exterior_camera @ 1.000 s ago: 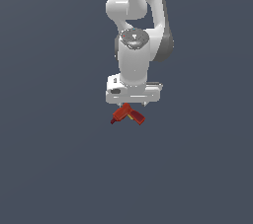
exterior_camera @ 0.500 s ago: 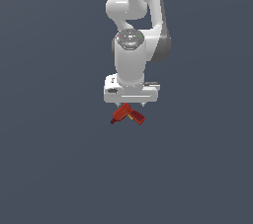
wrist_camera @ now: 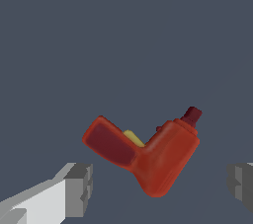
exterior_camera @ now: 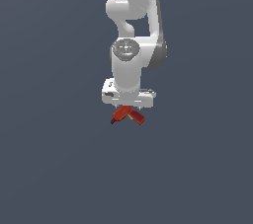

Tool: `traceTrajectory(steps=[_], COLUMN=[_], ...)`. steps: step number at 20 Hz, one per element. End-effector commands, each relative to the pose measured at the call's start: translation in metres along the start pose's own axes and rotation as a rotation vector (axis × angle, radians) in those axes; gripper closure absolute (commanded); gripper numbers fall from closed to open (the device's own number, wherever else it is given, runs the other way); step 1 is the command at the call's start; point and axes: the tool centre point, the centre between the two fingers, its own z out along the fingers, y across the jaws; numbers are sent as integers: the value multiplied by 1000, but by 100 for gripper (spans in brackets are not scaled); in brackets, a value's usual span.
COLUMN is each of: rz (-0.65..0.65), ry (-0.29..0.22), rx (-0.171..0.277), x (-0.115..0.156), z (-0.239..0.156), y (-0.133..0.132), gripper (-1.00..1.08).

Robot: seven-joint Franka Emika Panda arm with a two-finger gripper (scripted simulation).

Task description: Pick up the object and move it to a goal position.

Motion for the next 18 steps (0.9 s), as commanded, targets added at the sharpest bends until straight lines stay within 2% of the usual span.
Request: traceTrajectory(steps=[1, 11, 18], rz=[55, 333, 447], ry=[-14, -74, -95], rx=[-4, -40, -62], x=[-1, -7, -11], z=[11, 63, 83], y=[5, 33, 45], gripper=[-100, -100, -100])
